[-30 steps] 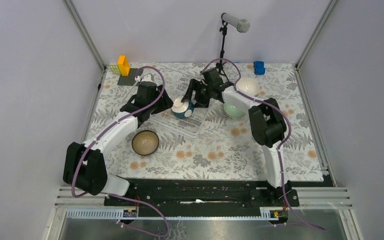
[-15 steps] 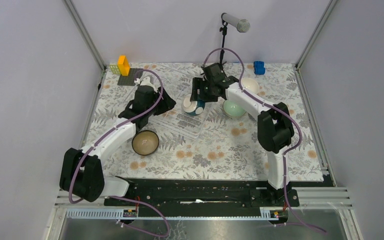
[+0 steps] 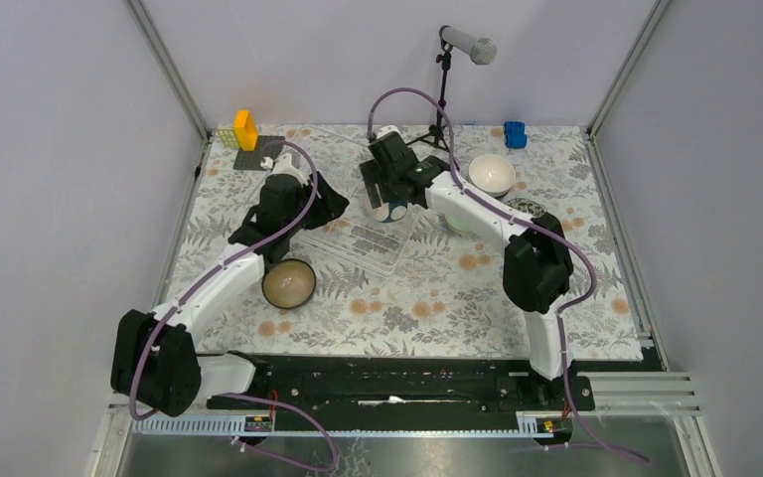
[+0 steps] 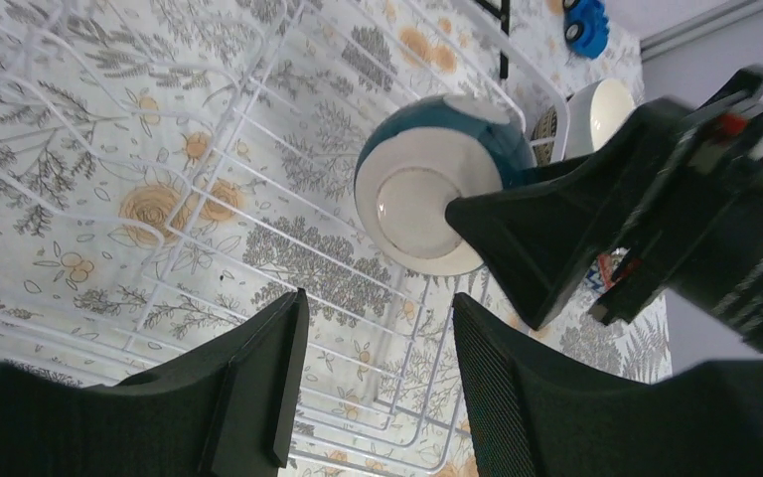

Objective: Unload the bowls from the dish rack

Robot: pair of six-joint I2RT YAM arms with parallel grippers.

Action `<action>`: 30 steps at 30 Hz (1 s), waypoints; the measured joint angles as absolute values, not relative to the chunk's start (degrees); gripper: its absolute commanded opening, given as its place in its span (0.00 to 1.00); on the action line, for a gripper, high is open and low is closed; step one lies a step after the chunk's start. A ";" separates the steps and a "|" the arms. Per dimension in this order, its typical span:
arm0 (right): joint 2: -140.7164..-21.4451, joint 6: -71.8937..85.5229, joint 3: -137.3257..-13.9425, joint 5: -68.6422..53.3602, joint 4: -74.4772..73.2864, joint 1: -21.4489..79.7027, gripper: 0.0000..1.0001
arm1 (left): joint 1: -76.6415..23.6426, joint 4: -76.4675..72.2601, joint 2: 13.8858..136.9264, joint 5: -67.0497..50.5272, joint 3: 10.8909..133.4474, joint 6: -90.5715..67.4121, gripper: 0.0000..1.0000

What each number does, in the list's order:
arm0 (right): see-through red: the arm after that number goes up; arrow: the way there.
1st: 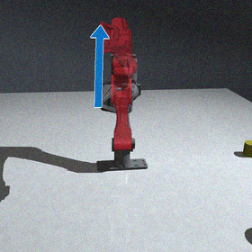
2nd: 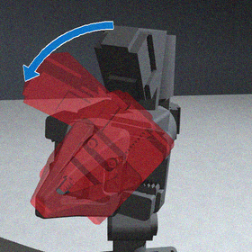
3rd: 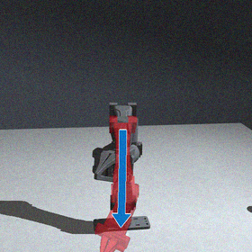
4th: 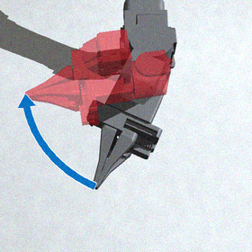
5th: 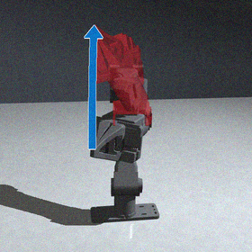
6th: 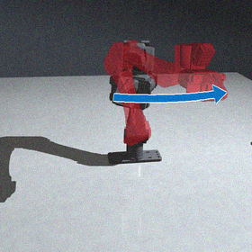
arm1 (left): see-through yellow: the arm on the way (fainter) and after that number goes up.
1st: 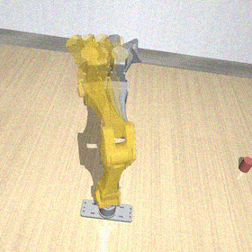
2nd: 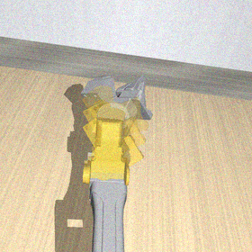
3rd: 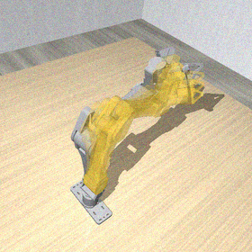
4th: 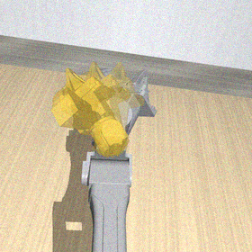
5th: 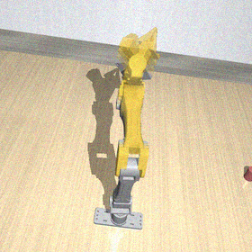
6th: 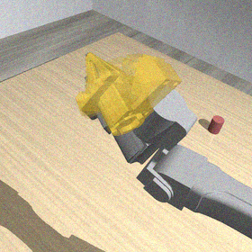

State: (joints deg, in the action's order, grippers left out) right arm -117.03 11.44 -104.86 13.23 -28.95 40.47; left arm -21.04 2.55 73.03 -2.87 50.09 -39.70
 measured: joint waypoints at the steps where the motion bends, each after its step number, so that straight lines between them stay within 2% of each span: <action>1: -117.03 10.41 -104.88 14.70 -28.95 41.12 0.75 | -21.04 2.85 72.44 -2.61 49.98 -39.75 0.60; 8: -117.78 5.82 -104.88 22.06 -29.04 44.84 0.78 | -21.04 2.17 65.80 1.98 46.57 -40.97 0.61; 20: -120.09 1.54 -104.86 31.09 -27.70 49.91 1.00 | -20.91 2.92 64.90 6.09 45.30 -41.50 0.62; 25: -120.09 2.00 -104.20 30.61 -27.22 49.93 0.97 | -20.40 3.22 64.84 6.28 45.21 -41.50 0.63; 30: -120.09 2.74 -103.13 28.86 -27.16 49.93 0.86 | -19.94 3.36 64.23 6.31 45.15 -41.50 0.63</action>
